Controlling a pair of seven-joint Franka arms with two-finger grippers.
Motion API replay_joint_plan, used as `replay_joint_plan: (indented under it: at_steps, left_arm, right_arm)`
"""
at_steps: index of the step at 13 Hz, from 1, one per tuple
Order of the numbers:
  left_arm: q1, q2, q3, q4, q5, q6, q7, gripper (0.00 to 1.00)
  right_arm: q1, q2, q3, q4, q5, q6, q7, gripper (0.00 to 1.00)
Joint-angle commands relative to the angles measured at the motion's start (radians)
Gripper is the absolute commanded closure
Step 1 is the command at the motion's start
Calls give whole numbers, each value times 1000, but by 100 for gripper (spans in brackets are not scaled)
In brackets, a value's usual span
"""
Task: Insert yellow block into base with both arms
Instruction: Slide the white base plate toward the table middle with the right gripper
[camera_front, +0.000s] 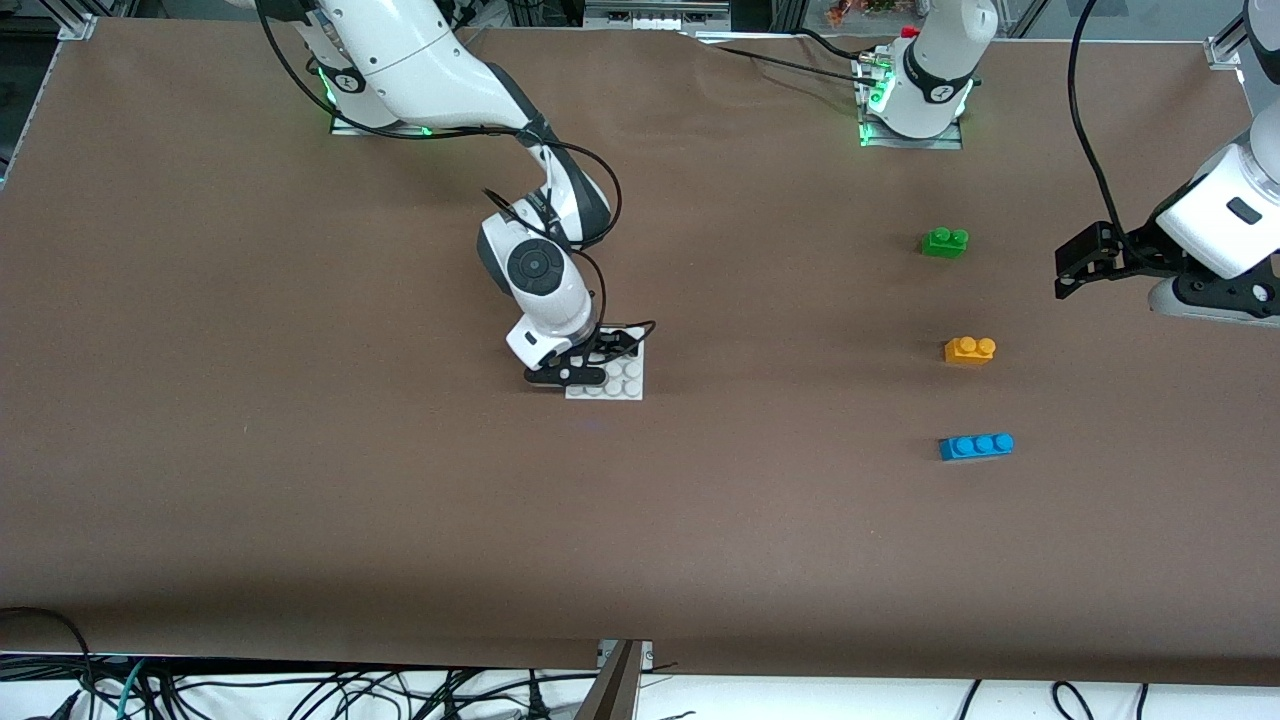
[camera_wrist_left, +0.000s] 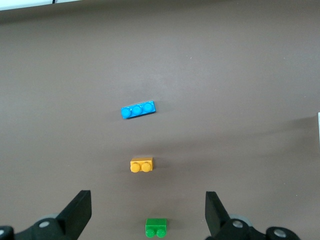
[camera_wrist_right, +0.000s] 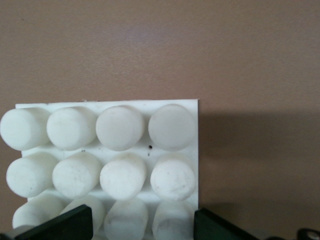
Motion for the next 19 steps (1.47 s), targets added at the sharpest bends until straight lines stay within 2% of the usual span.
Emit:
replay_joint_plan:
  at_steps: [1, 8, 15, 19]
  left_arm:
    - [-3, -13, 13, -3, -22, -11, 13, 0]
    - [-1, -13, 13, -4, -24, -13, 13, 0]
    - [-1, -13, 14, -4, -24, -13, 13, 0]
    - [-1, -13, 14, -3, -24, -22, 13, 0]
  right_arm:
    - [26, 52, 2, 43, 24, 15, 41, 0]
    - [41, 64, 2, 69, 21, 16, 49, 0]
    - [41, 36, 1, 90, 12, -3, 42, 0]
    - [32, 17, -10, 159, 6, -113, 19, 0]
